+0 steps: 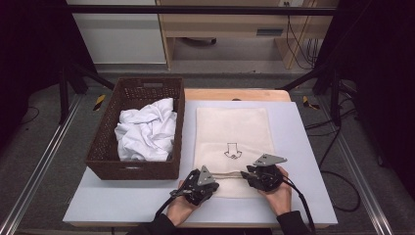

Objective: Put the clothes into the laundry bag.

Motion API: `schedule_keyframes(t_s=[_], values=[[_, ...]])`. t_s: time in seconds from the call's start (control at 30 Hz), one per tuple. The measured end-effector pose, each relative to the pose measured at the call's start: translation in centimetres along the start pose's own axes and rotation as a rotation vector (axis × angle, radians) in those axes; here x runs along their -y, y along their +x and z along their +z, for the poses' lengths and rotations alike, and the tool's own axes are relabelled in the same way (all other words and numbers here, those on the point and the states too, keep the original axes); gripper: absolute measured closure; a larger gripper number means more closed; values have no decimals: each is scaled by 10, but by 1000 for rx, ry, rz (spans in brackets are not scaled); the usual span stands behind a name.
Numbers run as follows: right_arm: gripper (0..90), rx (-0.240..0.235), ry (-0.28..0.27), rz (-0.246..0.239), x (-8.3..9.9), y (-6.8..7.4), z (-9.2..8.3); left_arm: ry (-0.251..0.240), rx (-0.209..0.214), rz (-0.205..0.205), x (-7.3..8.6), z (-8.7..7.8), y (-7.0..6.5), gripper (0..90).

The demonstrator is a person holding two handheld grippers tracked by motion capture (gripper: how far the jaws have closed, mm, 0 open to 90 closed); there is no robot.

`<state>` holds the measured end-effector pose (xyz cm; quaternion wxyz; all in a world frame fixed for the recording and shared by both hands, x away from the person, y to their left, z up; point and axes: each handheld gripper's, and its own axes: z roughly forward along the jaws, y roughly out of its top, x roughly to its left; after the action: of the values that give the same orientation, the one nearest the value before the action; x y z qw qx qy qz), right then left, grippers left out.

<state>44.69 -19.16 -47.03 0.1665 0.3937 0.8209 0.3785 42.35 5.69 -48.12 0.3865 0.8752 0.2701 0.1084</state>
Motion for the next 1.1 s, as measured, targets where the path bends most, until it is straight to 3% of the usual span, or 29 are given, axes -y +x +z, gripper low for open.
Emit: schedule_keyframes(t_s=[0.13,0.3,0.6,0.77,0.87,0.97,1.1], values=[[668,6,1,-35,-1,2,4,-11,-6,-6,1,0,-1,891],[661,26,51,-80,-2,11,14,-11,-4,-17,1,1,-1,891],[856,59,63,-46,-3,4,15,2,1,-19,-1,0,-1,890],[877,34,16,-10,-7,0,6,-13,-1,-3,-9,-6,1,851],[880,32,-18,-3,-11,-1,0,-59,-32,8,-24,-13,4,793],[881,35,-46,0,-13,-1,-6,-95,-109,29,-40,-12,6,622],[883,39,-77,-4,-15,0,-10,-81,-176,76,-53,-1,9,491]])
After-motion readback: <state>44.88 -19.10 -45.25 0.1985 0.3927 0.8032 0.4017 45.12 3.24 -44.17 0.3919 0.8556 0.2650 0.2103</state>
